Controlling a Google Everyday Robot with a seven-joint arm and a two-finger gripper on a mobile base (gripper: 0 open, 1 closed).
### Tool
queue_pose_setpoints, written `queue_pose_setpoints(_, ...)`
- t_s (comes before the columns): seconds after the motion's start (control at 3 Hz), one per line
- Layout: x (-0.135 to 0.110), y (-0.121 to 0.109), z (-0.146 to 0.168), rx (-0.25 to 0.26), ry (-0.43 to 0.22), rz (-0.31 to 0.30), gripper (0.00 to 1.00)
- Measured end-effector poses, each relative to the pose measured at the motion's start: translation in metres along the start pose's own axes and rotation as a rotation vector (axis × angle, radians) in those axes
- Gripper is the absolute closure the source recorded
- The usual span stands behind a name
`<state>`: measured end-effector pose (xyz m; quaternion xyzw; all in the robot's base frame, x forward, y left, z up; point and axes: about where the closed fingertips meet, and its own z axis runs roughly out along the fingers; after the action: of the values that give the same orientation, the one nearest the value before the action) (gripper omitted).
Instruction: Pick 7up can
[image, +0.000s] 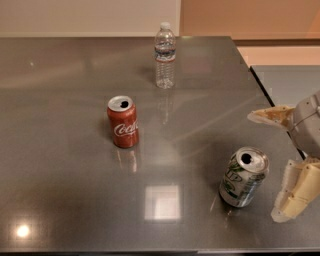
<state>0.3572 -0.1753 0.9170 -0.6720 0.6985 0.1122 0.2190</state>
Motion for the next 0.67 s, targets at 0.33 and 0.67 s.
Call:
queue_pose_setpoints(0.33, -0.0039, 0.0071, 0.0107, -0.017, -0.025, -0.002, 0.0)
queue_pose_setpoints(0.67, -0.006, 0.0111, 0.0186, -0.025, -0.033, -0.005, 0.17)
